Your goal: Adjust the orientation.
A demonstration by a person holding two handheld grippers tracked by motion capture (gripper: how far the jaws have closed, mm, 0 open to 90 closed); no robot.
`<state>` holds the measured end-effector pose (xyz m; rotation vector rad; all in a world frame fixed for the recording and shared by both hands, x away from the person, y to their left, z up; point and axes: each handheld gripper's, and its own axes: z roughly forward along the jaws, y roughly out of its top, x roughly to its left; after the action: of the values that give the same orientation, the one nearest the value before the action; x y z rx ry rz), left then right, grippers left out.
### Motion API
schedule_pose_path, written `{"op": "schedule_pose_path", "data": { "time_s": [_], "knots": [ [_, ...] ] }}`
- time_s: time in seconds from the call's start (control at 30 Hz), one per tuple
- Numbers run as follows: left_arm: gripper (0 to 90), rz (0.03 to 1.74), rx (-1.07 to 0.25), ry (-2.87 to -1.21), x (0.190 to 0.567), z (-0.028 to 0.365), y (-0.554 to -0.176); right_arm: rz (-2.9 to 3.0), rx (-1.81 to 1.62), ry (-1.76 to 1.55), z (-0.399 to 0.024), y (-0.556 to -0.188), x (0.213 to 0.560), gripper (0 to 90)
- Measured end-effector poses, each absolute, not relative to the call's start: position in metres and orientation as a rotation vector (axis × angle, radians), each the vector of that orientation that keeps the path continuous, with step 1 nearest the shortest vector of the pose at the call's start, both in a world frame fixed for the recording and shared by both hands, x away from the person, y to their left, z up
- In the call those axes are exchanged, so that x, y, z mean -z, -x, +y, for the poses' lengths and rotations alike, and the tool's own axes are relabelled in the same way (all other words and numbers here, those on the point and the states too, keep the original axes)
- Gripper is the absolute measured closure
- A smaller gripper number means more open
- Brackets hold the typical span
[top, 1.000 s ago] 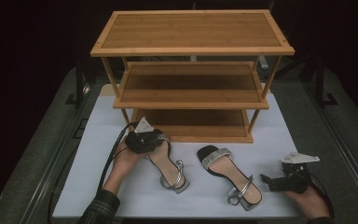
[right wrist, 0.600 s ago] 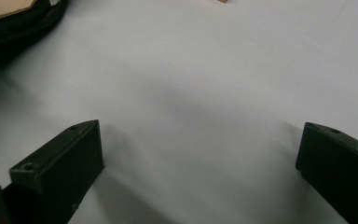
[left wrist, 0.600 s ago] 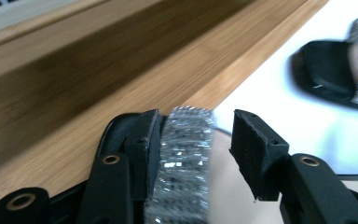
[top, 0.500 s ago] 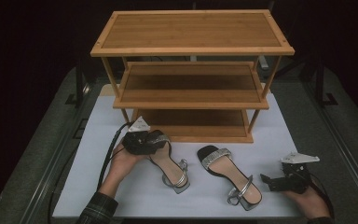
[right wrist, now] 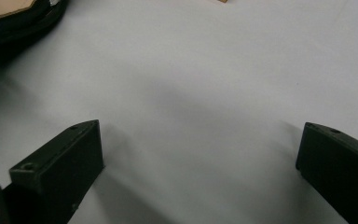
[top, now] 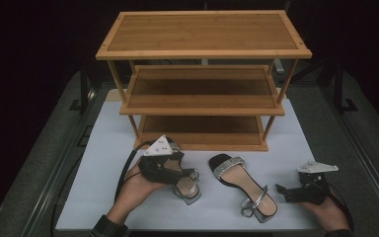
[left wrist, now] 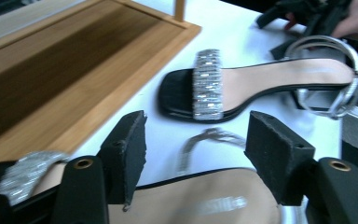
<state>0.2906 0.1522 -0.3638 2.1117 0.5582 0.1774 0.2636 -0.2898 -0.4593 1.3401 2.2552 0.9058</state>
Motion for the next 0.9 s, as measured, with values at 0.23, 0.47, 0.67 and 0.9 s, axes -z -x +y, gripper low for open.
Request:
{"op": "schedule_pose_path", "data": {
  "time_s": [0.23, 0.47, 0.67, 0.9],
  "knots": [
    [32.8, 0.579, -0.149, -2.146, 0.379, 0.132, -0.289, 2.255, -0.906, -1.34, -0.29, -0.264, 0.459, 0.0],
    [35.5, 0.59, -0.102, -2.204, 0.4, 0.122, -0.296, 2.255, -0.906, -1.339, -0.29, -0.264, 0.459, 0.0],
    [60.5, 0.571, -0.091, -2.235, 0.404, 0.123, -0.297, 2.255, -0.906, -1.34, -0.29, -0.264, 0.459, 0.0],
    [84.4, 0.54, -0.085, -2.268, 0.402, 0.121, -0.294, 2.255, -0.906, -1.34, -0.29, -0.264, 0.459, 0.0]
  ]
}}
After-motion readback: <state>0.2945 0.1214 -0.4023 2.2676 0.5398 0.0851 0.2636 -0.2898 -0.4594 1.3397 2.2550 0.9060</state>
